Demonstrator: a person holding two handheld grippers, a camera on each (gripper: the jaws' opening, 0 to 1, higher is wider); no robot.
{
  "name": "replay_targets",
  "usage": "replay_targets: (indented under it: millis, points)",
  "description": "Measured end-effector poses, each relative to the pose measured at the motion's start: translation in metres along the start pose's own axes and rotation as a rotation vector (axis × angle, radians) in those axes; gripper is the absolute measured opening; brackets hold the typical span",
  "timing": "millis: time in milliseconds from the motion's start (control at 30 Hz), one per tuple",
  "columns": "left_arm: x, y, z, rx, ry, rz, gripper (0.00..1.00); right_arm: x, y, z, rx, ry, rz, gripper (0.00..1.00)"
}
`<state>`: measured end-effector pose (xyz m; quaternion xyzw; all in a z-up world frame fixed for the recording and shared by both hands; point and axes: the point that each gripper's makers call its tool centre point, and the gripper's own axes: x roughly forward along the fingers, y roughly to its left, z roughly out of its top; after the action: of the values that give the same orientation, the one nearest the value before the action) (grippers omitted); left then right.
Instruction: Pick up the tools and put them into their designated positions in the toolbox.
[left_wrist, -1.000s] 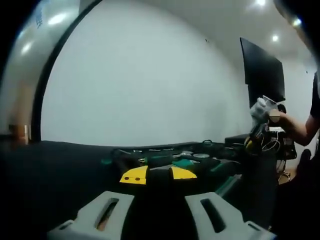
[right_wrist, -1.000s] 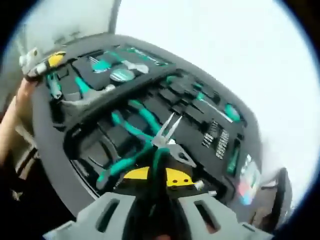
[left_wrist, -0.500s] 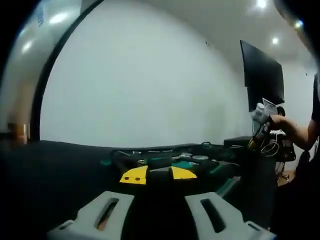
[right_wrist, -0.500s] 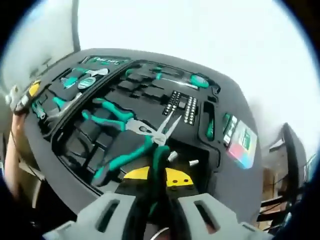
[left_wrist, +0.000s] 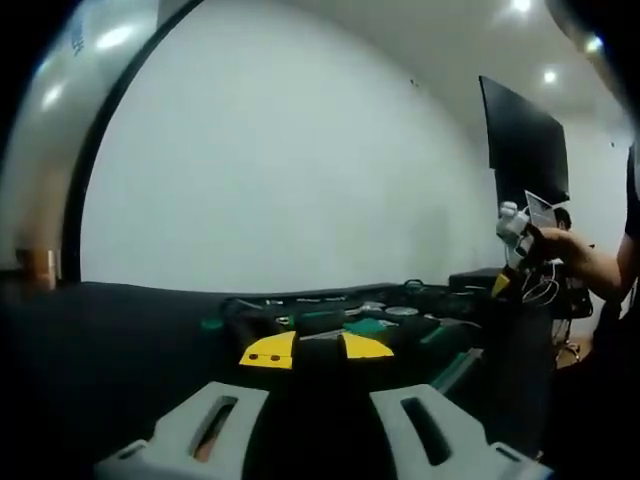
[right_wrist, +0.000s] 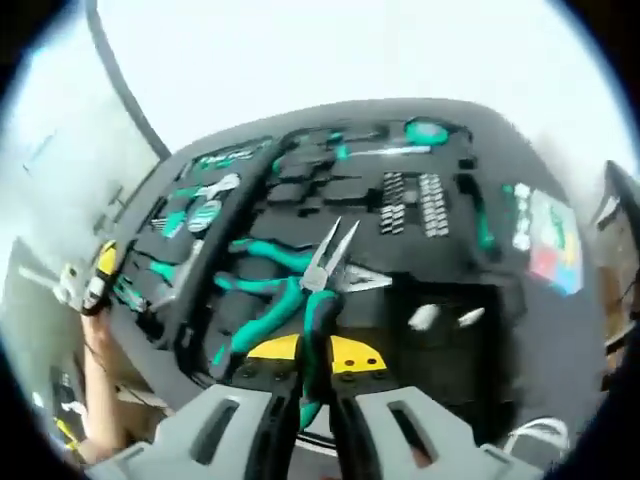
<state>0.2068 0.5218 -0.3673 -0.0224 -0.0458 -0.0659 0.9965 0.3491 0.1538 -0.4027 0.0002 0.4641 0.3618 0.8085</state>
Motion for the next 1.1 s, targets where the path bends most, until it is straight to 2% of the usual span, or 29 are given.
replay_targets:
  millis: [100,167,200,233,300,333,367,400,467,500,533,567,600,633,667,733,767,800,867,900,933,967,1000,1033,1100]
  points:
    - [0.0,0.0,0.001,-0.002,-0.003,-0.001,0.16,0.01,0.007,0.007,0.009,-0.001,-0.026,0.07]
    - [0.0,-0.001,0.001,-0.003,-0.005,-0.003,0.16,0.014,0.013,0.008,-0.029,-0.012,-0.053,0.08]
    - [0.0,-0.001,0.001,-0.003,-0.006,-0.003,0.16,0.015,0.016,0.008,-0.076,-0.019,-0.06,0.08]
    - [0.0,-0.001,0.001,-0.004,-0.006,-0.004,0.16,0.015,0.019,0.004,-0.186,-0.02,-0.076,0.09]
    - [-0.001,0.004,0.002,-0.006,-0.008,-0.004,0.16,0.012,0.023,-0.003,-0.294,0.0,-0.083,0.11]
    - [-0.001,0.007,0.002,-0.006,-0.008,-0.004,0.16,0.012,0.026,-0.004,-0.328,0.001,-0.077,0.16]
    - [-0.001,0.007,0.003,-0.006,-0.009,-0.005,0.16,0.012,0.032,-0.008,-0.427,0.016,-0.052,0.18]
    - [-0.002,0.005,0.003,-0.006,-0.009,-0.005,0.16,0.003,0.037,-0.02,-0.464,0.036,-0.05,0.19]
    - [-0.002,0.005,0.004,-0.008,-0.011,-0.006,0.16,-0.007,0.042,-0.027,-0.538,0.068,0.009,0.2]
    - [-0.002,0.005,0.004,-0.008,-0.012,-0.005,0.16,-0.014,0.044,-0.029,-0.558,0.072,0.036,0.17]
    - [-0.002,0.005,0.004,-0.007,-0.012,-0.003,0.16,-0.021,0.043,-0.025,-0.595,0.048,0.063,0.13]
    - [-0.002,0.004,0.004,-0.008,-0.012,-0.003,0.16,-0.026,0.043,-0.021,-0.66,0.024,0.083,0.07]
    - [-0.001,0.004,0.003,-0.008,-0.011,-0.003,0.16,-0.031,0.038,-0.016,-0.78,-0.001,0.083,0.03]
    - [-0.001,0.004,0.003,-0.008,-0.011,-0.004,0.16,-0.031,0.033,-0.015,-0.802,-0.018,0.071,0.0]
    - [-0.001,0.004,0.003,-0.007,-0.01,-0.004,0.16,-0.031,0.027,-0.016,-0.799,-0.005,0.038,0.0]
    - [-0.001,0.004,0.002,-0.006,-0.009,-0.005,0.16,-0.023,0.02,-0.032,-0.793,0.091,0.027,0.0]
    - [-0.001,0.004,0.002,-0.006,-0.009,-0.005,0.16,-0.017,0.025,-0.042,-0.834,0.122,0.058,0.0]
    - [-0.001,0.003,0.002,-0.007,-0.009,-0.004,0.16,-0.013,0.031,-0.044,-0.858,0.11,0.08,0.0]
    - [-0.001,0.002,0.002,-0.006,-0.008,-0.003,0.16,-0.003,0.038,-0.053,-0.845,0.108,0.087,0.0]
    - [-0.001,0.001,0.002,-0.005,-0.007,-0.001,0.16,-0.002,0.043,-0.053,-0.836,0.085,0.076,0.0]
    - [-0.001,0.001,0.002,-0.005,-0.006,-0.001,0.16,0.003,0.053,-0.054,-0.784,0.077,0.083,0.0]
    - [-0.001,0.001,0.001,-0.004,-0.005,0.0,0.16,0.005,0.062,-0.053,-0.768,0.075,0.105,0.0]
    - [-0.001,0.0,0.001,-0.002,-0.004,0.0,0.16,0.008,0.069,-0.049,-0.783,0.056,0.081,0.0]
    - [-0.001,-0.001,0.001,-0.002,-0.003,0.0,0.16,0.011,0.078,-0.053,-0.839,0.061,0.119,0.0]
    - [-0.001,-0.001,0.001,-0.002,-0.003,0.0,0.16,0.021,0.086,-0.046,-0.912,0.057,0.112,0.0]
